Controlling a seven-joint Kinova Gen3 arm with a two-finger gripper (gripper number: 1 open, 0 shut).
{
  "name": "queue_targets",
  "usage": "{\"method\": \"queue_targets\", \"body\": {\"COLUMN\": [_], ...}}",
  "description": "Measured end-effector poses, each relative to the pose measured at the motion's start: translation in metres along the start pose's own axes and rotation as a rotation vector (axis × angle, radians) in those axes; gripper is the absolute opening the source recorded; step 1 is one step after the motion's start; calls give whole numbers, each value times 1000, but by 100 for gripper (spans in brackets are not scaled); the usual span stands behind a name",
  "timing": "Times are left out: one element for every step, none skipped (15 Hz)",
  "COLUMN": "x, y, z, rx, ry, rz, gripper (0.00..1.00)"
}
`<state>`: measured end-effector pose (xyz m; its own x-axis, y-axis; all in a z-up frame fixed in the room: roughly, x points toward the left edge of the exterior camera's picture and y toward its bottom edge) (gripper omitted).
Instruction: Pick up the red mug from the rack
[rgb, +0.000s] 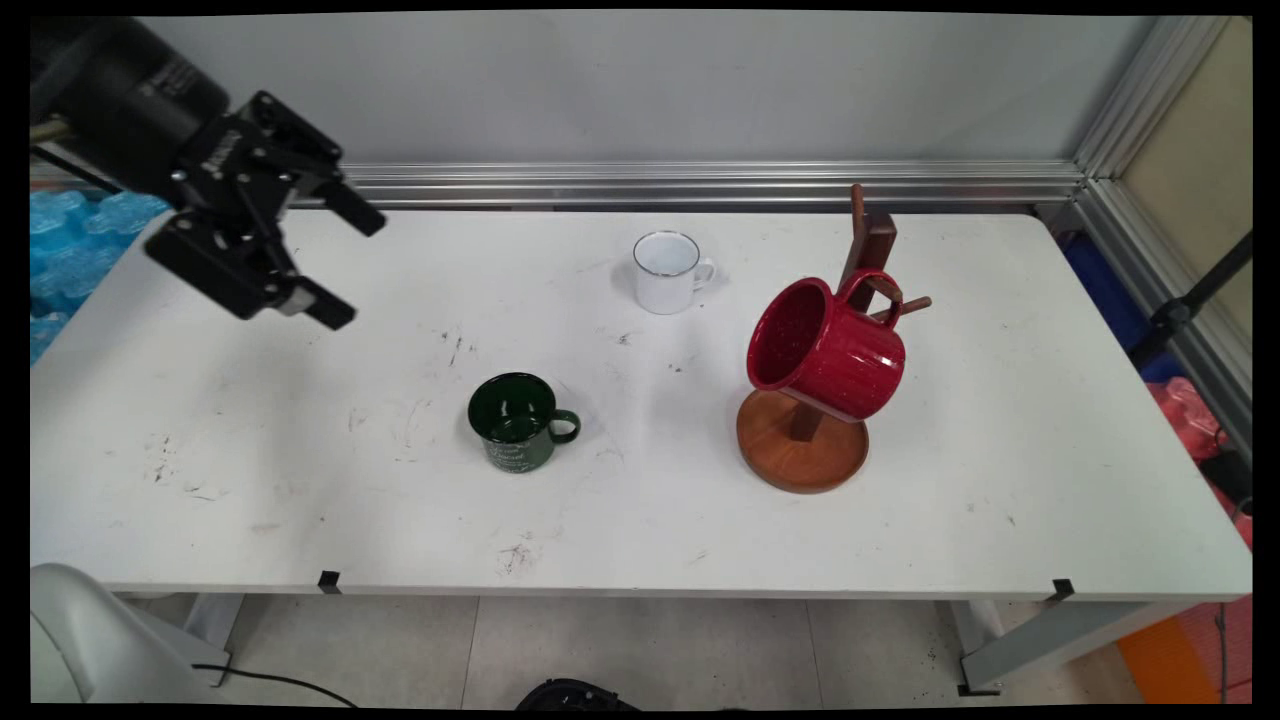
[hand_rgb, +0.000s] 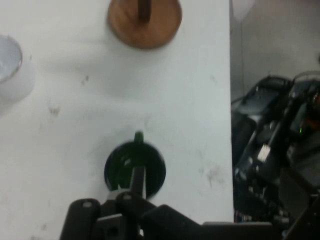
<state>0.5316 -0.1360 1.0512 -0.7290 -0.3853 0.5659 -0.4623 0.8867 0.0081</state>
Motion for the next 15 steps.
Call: {"method": "queue_targets", "body": {"x": [4, 9, 12, 17, 21, 23, 27, 32, 36, 39, 41, 44, 46, 49, 52], "y": [1, 1, 2, 3, 4, 4, 4, 5, 6, 7, 8, 8, 9, 9, 10], "z": [4, 8, 12, 17, 22, 25, 30, 36, 42, 48, 52, 58, 62, 68, 75], "rx": [-4, -10, -15, -21, -25, -28, -32, -36, -41, -44, -46, -49, -51, -53, -54], "ry": [22, 45, 65, 89, 108, 121, 140, 162, 184, 201, 212, 229, 239, 254, 271], "rz": [0, -1, -2, -5, -7, -8, -10, -13, -16, -19, -21, -23, -25, -26, -27], "gripper": [100, 100, 100, 100, 100, 100, 100, 100, 100, 100, 100, 100, 100, 100, 100]}}
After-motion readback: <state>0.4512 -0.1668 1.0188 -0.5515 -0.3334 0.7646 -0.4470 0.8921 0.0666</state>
